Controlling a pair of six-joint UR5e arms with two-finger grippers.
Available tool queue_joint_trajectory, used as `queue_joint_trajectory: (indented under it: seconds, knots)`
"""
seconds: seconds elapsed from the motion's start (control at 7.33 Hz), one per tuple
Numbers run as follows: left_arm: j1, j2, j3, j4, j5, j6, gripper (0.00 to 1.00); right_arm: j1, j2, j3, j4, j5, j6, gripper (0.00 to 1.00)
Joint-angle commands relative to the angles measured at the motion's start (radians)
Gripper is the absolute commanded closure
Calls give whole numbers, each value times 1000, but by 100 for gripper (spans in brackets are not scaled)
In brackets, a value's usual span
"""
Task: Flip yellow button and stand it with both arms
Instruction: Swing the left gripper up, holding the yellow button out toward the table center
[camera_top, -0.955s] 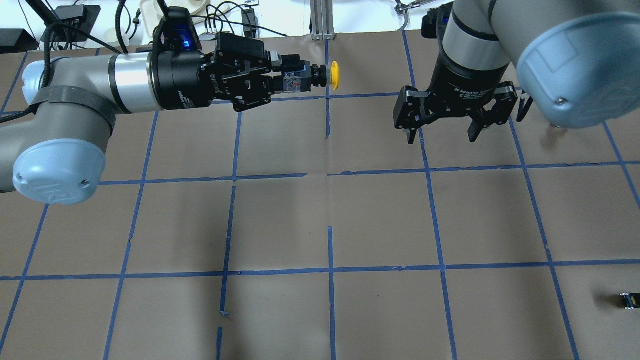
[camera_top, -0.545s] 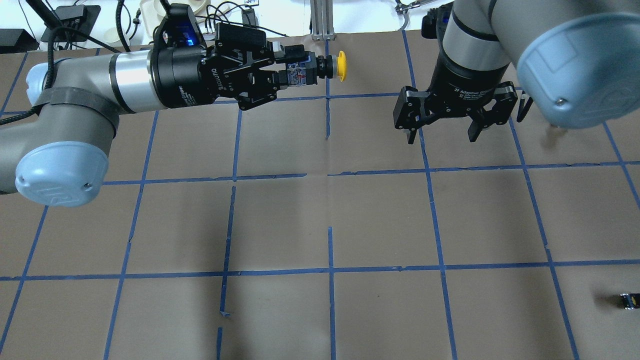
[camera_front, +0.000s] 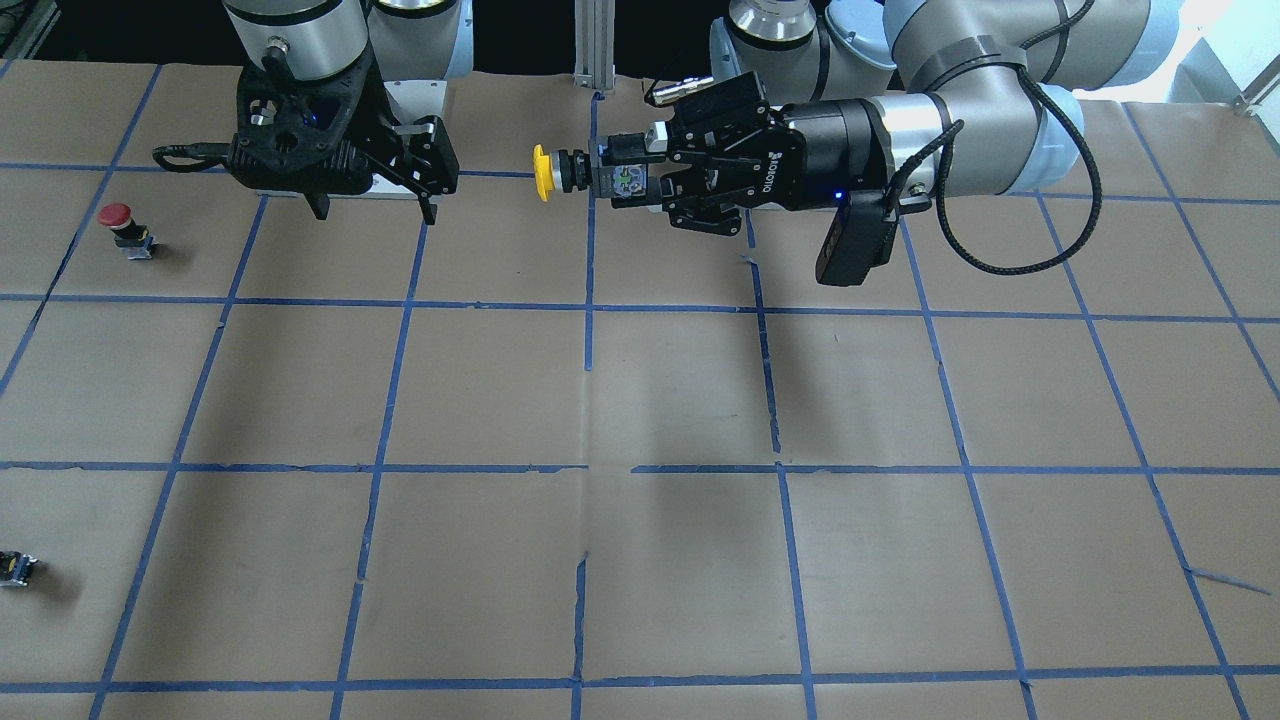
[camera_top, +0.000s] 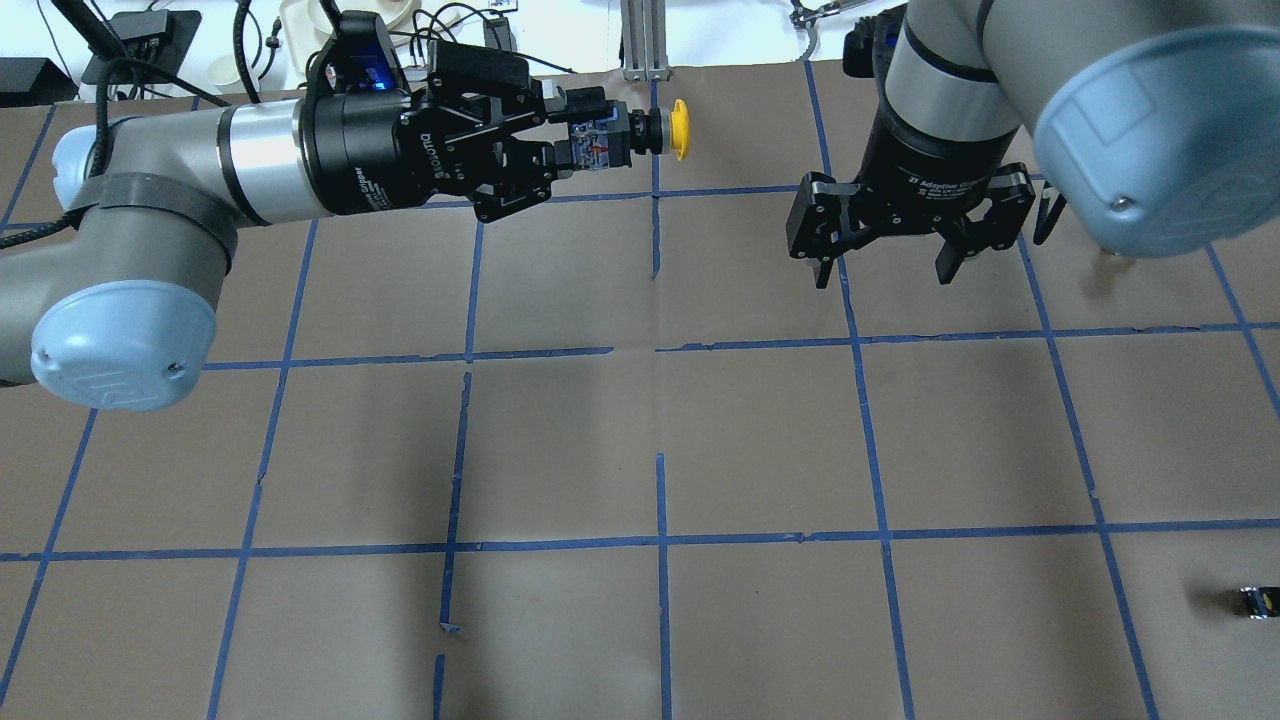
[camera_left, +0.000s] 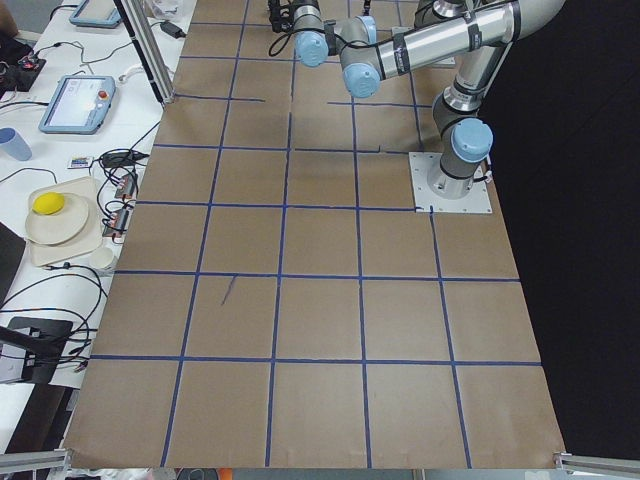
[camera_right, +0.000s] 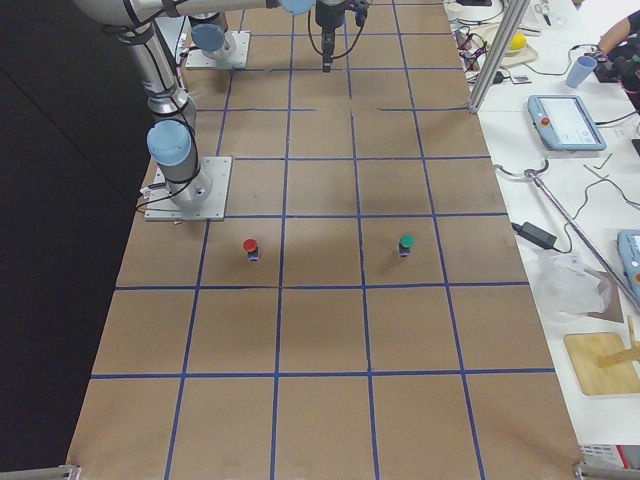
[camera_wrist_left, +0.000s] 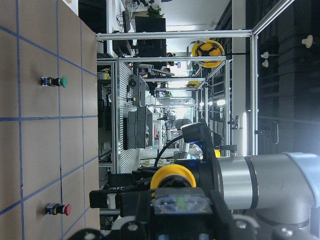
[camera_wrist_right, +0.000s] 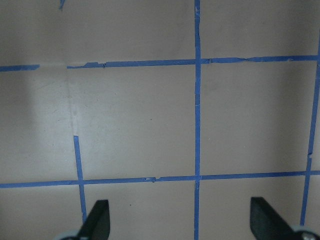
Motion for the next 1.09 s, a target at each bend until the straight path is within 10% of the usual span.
queue_joint_trajectory:
  seconds: [0.0,0.95]
  knots:
    - [2,7,-1,0,1,-35,84,0,0,0,0,1,0,0]
    - [-3,10,2,4,-2,-101,84,-11,0,-2,3,0,-5,0]
